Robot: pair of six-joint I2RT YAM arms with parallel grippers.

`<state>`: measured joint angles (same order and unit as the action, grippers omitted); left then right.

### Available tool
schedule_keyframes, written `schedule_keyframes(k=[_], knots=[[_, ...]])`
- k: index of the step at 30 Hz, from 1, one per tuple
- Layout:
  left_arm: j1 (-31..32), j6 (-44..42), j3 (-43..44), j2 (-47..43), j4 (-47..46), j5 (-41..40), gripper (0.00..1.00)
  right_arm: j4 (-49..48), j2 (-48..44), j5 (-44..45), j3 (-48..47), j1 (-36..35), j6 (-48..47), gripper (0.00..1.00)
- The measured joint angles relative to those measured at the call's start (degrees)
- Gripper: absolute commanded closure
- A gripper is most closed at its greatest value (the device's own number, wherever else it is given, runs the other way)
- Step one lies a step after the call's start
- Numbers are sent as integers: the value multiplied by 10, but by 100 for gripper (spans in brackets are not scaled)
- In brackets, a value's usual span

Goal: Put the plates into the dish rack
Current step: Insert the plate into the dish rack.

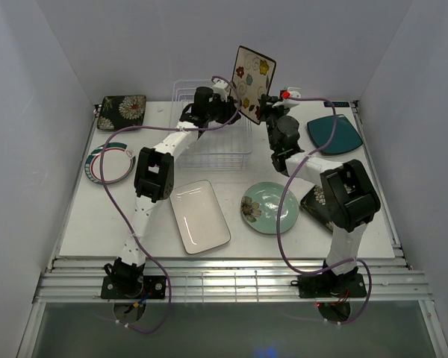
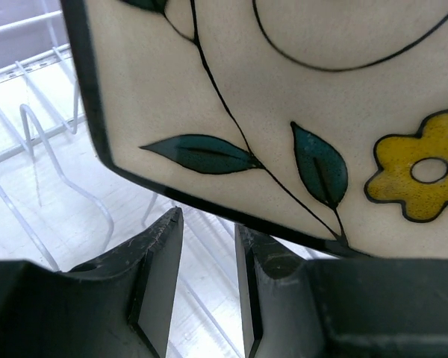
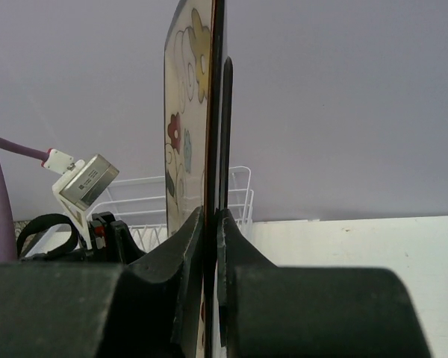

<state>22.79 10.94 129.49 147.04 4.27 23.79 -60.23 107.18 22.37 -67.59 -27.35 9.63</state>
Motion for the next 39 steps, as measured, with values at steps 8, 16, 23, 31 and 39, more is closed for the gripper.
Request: schedule_keyframes(k=[8,16,23,31,39], knots=[[-1,-12,0,7,-6,-19,54,-28,37,9,0,-2,-32,92],[0,-19,5,7,-42,-36,54,-28,62,16,-2,-3,-61,92],[2,-30,8,7,-65,-47,53,-28,83,30,-17,-20,-82,92],[2,-40,7,7,-65,-65,53,-27,102,34,-44,-21,-101,92],[-2,-60,-71,-28,-77,-94,54,33,139,68,-139,-29,-119,92]])
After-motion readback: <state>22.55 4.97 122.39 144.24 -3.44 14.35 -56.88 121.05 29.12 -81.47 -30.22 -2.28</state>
